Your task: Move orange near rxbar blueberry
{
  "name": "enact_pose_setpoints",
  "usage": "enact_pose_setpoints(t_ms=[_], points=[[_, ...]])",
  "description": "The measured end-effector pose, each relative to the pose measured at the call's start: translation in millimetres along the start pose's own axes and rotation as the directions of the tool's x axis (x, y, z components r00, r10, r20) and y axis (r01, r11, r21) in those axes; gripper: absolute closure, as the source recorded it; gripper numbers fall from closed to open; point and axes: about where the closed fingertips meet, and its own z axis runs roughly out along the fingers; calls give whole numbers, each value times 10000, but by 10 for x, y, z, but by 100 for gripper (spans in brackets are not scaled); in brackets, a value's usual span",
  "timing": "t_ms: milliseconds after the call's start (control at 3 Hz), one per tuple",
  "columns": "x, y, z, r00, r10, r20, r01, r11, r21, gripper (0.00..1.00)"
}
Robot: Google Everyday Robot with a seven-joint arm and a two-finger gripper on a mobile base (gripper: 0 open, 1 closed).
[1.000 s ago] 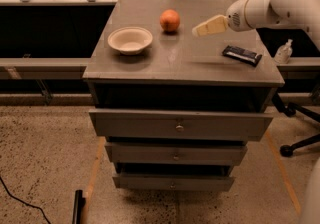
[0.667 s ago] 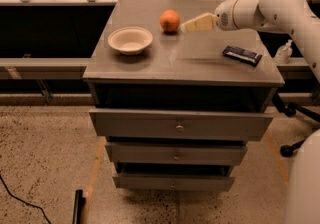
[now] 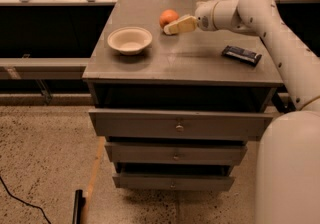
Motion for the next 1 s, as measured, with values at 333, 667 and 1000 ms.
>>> enact_pose_setpoints(t_ms=[333,667,1000], points=[[2,-119,239,9996,-289,-58,291,9990,325,0],[2,-266,454,9995,-294,-108,300,9974,655,0],[63,-316,651,9994,-198,-280,218,9972,710,1]])
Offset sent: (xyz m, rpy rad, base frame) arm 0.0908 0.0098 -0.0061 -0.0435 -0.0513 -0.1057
